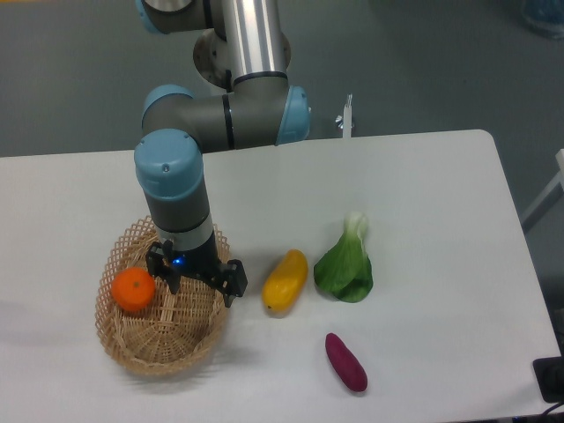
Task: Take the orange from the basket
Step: 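Move the gripper over the orange and lower it into the basket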
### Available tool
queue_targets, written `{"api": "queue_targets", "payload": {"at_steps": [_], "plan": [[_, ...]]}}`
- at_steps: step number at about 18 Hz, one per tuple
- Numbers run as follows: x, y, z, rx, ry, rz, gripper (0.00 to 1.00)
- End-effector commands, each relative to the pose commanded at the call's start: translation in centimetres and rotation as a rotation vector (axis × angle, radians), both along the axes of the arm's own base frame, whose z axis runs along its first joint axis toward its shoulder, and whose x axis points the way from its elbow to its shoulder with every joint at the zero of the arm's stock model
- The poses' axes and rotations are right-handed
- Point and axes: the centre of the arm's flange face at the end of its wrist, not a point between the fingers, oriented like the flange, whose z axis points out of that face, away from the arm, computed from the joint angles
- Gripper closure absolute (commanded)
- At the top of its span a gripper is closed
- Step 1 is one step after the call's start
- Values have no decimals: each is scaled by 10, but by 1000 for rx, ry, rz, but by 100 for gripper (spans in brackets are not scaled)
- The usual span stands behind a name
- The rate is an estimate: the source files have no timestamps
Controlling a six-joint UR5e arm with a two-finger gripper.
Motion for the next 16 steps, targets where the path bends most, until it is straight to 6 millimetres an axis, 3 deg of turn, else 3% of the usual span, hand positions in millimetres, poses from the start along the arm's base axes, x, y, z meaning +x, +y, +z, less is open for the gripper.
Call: {"api": "queue_targets", "payload": {"at_steps": [7, 12, 16], "plan": [[-6, -1, 4, 44, 22, 8, 0], [-1, -5, -3, 47, 24, 10, 0], [4, -7, -13, 48, -19, 121, 0]]}}
